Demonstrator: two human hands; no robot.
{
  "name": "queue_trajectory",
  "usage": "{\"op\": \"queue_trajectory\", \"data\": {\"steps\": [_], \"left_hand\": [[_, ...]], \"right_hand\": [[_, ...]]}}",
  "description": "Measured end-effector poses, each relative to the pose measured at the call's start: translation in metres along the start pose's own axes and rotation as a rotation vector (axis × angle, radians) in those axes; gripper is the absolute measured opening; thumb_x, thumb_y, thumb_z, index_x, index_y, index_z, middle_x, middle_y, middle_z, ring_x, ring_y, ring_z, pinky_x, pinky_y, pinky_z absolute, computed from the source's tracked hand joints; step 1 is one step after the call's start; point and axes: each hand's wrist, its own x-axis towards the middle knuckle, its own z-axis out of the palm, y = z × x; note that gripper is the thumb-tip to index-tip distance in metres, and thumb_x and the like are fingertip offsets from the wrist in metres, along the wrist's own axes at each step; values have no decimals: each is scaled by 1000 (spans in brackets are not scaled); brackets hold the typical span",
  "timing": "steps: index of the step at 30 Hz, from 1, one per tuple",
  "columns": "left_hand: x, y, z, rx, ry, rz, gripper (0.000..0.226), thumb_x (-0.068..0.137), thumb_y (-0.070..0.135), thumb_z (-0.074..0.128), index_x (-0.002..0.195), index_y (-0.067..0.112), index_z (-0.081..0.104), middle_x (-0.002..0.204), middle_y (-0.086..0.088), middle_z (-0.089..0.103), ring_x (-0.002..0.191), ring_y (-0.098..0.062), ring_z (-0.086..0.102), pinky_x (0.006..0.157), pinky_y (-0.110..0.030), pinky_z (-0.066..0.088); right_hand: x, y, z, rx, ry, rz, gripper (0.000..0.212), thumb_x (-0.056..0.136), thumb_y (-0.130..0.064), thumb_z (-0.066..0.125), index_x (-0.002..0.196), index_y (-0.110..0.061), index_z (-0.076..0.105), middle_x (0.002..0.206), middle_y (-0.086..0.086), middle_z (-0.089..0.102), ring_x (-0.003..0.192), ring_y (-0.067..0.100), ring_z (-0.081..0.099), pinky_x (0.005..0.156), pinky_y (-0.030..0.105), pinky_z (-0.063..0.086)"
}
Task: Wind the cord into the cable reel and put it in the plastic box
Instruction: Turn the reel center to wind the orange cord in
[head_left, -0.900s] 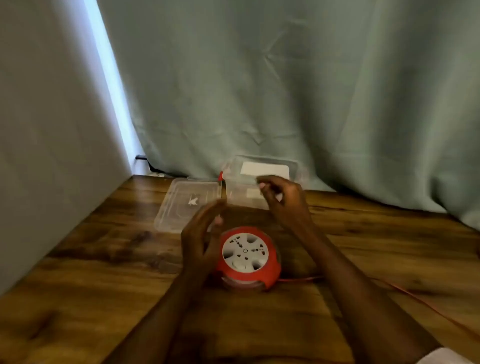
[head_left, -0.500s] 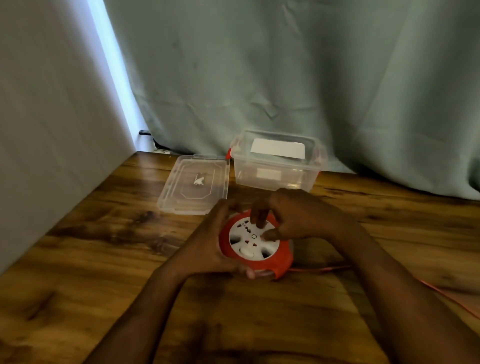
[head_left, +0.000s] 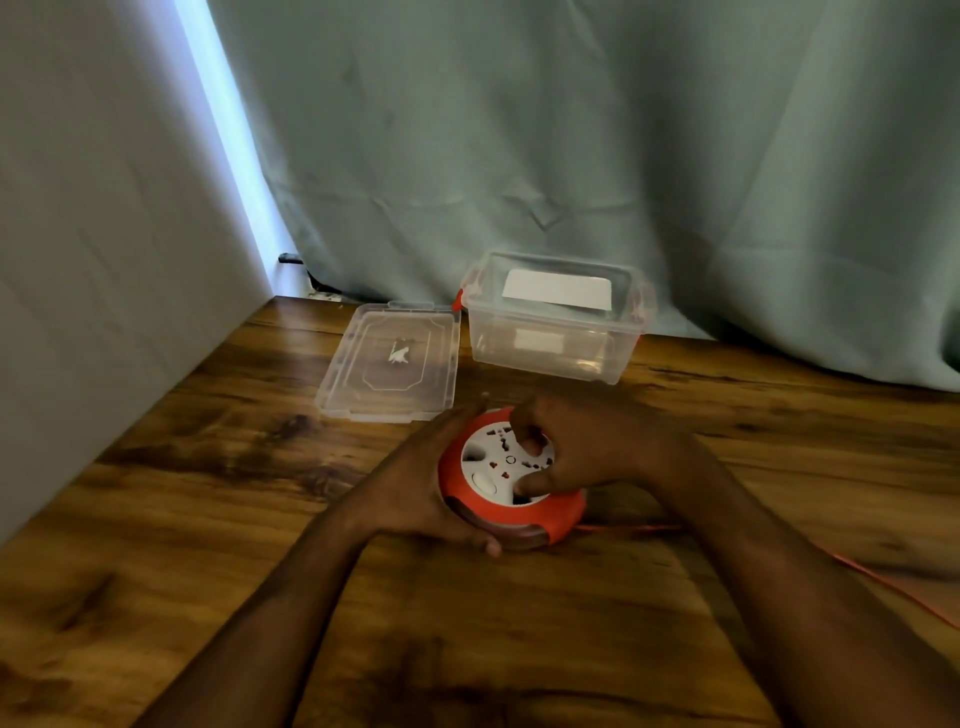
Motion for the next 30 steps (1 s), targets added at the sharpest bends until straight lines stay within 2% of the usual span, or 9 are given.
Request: {"op": "queue_trajectory", "data": {"steps": [7, 9, 12, 14, 16, 19, 21, 26, 30], "left_hand": [[2, 8, 0, -5, 7, 45, 134, 45, 77, 88, 151, 62, 7, 151, 43, 26, 142, 9, 34, 116, -17, 29], [3, 9, 0, -10, 4, 53, 133, 48, 70, 91, 152, 60, 9, 152, 41, 29, 141, 9, 36, 116, -17, 30], [4, 6, 1, -26, -1, 44, 135, 48, 65, 94, 155, 54, 12, 156, 30, 34, 142, 2, 39, 119, -31, 36], [4, 3, 2, -17, -14, 33, 137, 48, 65, 94, 157, 50, 12, 159, 25, 33, 144, 1, 37, 121, -36, 36], [4, 2, 1, 1, -23, 33, 136, 46, 70, 91, 154, 57, 9, 156, 36, 26, 142, 10, 31, 120, -25, 30], [4, 3, 0, 28, -19, 52, 132, 47, 69, 91, 148, 64, 7, 144, 56, 17, 134, 27, 23, 108, 1, 19], [4, 2, 0, 28, -19, 54, 133, 47, 65, 93, 151, 58, 10, 143, 56, 18, 133, 28, 24, 106, 4, 18], [3, 2, 1, 3, -34, 50, 137, 45, 67, 92, 156, 47, 14, 149, 42, 26, 138, 17, 31, 114, -10, 25], [3, 4, -1, -8, -23, 59, 135, 46, 65, 93, 155, 51, 14, 150, 42, 26, 138, 16, 32, 112, -7, 27]], "right_hand": [[6, -9, 9, -46, 103, 4, 51, 73, -82, 61, 80, -32, 59, 72, -21, 46, 59, -2, 42, 50, 18, 27], [9, -13, 13, -28, 124, 11, 49, 74, -83, 58, 70, -35, 46, 84, -18, 59, 61, -1, 43, 53, 19, 29], [12, -13, 11, 5, 105, 20, 47, 80, -72, 63, 63, -34, 42, 108, -10, 72, 78, 7, 62, 60, 22, 41], [9, -8, 2, 63, 60, -1, 32, 83, -55, 72, 69, -39, 47, 93, -18, 66, 82, 5, 65, 59, 18, 42], [3, 1, -9, 86, -4, -8, 22, 81, -43, 78, 88, -44, 57, 85, -26, 50, 77, 0, 56, 59, 16, 39], [0, 10, -11, 126, -100, 15, 46, 80, -39, 81, 119, -47, 57, 93, -28, 43, 74, -6, 48, 58, 13, 37], [1, 10, -8, 130, -119, 28, 52, 82, -39, 80, 126, -47, 54, 102, -25, 44, 76, -4, 50, 57, 12, 38], [1, 13, -3, 151, -109, 55, 56, 80, -42, 81, 127, -47, 51, 93, -26, 42, 73, -6, 48, 53, 9, 37], [2, 14, -1, 156, -86, 32, 52, 72, -53, 82, 113, -47, 51, 106, -22, 47, 80, -4, 50, 56, 13, 39]]}}
